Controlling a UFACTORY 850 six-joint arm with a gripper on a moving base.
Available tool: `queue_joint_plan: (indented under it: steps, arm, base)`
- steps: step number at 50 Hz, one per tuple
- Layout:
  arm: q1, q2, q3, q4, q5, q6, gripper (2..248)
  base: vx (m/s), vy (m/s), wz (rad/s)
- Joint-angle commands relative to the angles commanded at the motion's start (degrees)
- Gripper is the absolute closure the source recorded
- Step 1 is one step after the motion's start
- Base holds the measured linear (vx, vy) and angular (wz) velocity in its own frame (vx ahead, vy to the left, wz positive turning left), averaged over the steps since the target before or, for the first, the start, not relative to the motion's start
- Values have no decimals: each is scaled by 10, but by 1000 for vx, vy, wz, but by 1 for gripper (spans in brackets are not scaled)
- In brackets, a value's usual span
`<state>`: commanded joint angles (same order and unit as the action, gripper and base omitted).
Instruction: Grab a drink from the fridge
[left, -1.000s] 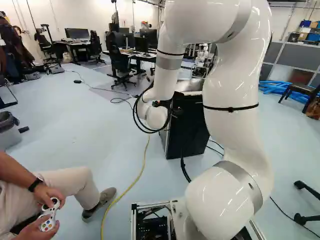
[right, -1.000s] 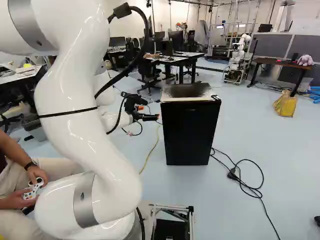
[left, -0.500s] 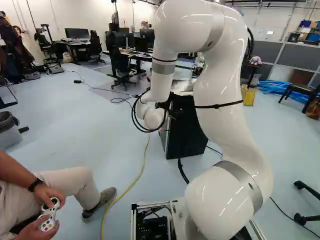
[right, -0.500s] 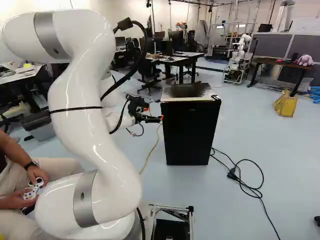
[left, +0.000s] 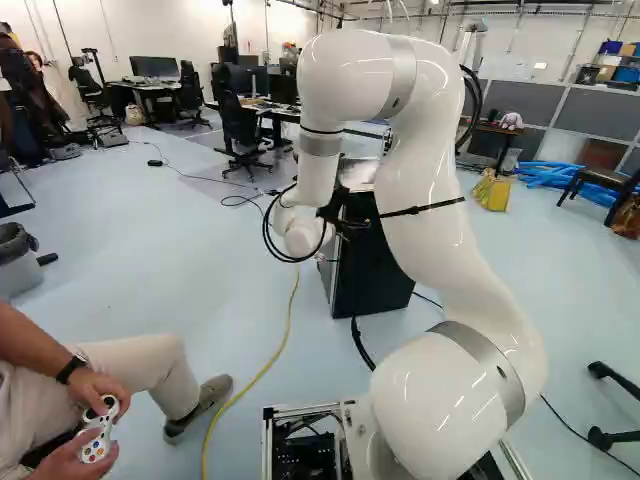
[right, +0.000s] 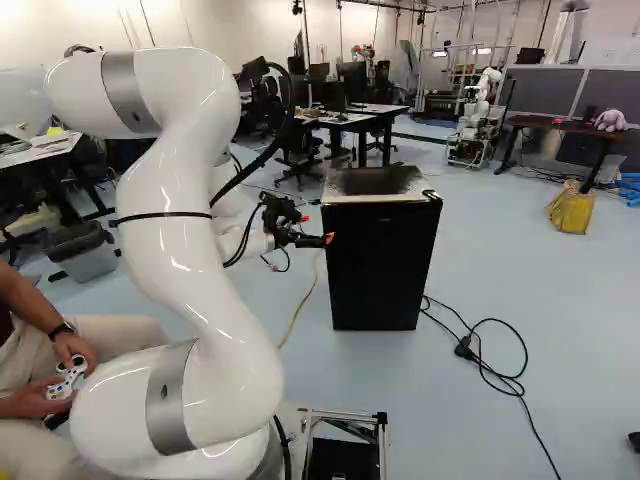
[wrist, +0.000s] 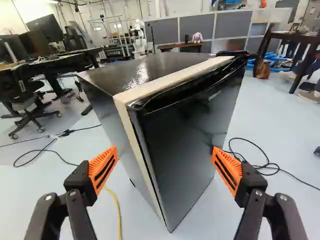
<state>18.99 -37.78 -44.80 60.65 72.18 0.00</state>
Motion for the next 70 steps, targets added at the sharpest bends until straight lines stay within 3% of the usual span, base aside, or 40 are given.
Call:
queue_joint_plan:
  steps: [32, 70]
  arm:
    - [-8, -31, -53, 11, 7, 0, 3]
    - [-24, -42, -71, 11, 9, 0, 3]
  base:
    - [0, 0, 0]
    - [0, 0, 0]
